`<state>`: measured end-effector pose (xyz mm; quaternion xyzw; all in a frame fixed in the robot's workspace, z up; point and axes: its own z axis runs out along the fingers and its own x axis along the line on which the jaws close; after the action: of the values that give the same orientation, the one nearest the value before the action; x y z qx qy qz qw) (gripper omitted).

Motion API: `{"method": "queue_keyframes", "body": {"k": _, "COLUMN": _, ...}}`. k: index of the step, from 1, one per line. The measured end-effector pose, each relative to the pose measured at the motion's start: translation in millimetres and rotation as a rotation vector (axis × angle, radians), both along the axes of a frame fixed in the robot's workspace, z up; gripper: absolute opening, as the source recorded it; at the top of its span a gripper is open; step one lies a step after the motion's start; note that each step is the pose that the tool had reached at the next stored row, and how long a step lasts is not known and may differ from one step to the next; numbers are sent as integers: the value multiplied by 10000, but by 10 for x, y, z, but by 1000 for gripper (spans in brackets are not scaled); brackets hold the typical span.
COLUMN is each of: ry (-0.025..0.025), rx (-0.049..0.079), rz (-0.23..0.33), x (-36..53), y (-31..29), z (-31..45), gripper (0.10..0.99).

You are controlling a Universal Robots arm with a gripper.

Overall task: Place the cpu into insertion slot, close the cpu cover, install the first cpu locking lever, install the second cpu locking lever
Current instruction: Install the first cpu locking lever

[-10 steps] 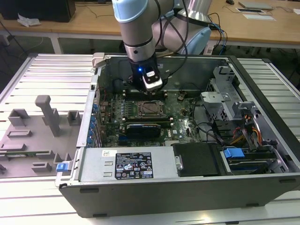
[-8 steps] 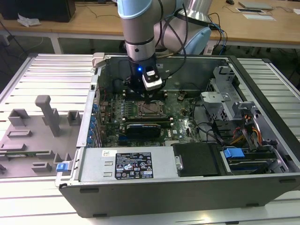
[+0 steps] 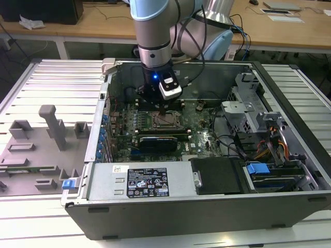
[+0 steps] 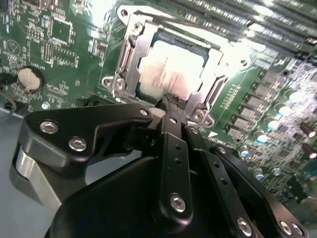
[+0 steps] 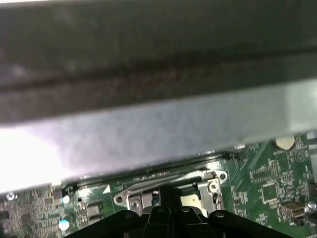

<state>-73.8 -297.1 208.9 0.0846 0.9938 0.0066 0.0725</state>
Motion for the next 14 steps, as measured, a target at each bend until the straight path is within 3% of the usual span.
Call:
{"method": "queue_keyframes", "body": {"k": 4, "ry": 72, "rx": -262, "rz": 0, "x": -1, "y": -26, "z": 1, "gripper": 106}}
{"method": "queue_keyframes", "body": {"k": 8, "ry": 85, "rx": -270, "rz": 22, "x": 16, "y": -101, "z": 0, "gripper": 106}}
{"method": "queue_keyframes", "body": {"k": 14, "ry": 108, "rx": -273, "rz": 294, "x": 110, "y": -131, "z": 0, "gripper": 106}}
